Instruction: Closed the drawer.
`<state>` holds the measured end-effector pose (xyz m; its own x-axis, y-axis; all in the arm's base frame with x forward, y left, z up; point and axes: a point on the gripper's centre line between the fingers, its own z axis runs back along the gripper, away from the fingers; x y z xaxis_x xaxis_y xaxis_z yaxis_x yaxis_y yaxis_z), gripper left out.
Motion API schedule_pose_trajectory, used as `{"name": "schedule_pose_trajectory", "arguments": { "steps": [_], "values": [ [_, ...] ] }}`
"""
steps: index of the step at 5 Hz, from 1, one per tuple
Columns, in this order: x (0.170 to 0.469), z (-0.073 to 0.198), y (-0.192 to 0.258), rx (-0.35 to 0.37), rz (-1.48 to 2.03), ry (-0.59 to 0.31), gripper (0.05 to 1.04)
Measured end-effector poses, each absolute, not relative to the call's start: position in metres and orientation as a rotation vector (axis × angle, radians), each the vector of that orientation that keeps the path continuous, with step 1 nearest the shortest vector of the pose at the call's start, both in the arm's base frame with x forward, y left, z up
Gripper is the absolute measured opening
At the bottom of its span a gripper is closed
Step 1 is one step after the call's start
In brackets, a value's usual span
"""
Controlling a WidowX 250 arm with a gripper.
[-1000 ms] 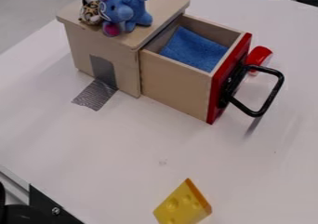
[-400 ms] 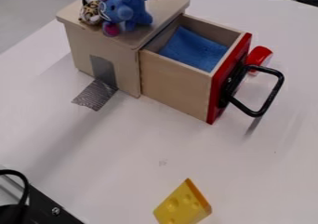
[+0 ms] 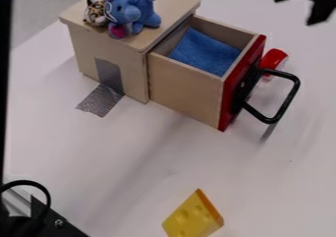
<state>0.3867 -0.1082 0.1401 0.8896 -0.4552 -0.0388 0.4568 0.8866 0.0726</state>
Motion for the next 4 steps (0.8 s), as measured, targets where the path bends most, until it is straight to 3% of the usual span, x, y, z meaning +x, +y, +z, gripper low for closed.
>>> {"name": "schedule_pose_trajectory", "arguments": {
  "steps": [2,3,4],
  "values": [
    [0.381,0.091,-0.139,0.144,-0.413,0.084,0.999],
    [0.376,0.065,-0.136,0.195,-0.339,0.149,0.999],
    [0.369,0.053,-0.133,0.203,-0.325,0.18,0.999]
  ]
}}
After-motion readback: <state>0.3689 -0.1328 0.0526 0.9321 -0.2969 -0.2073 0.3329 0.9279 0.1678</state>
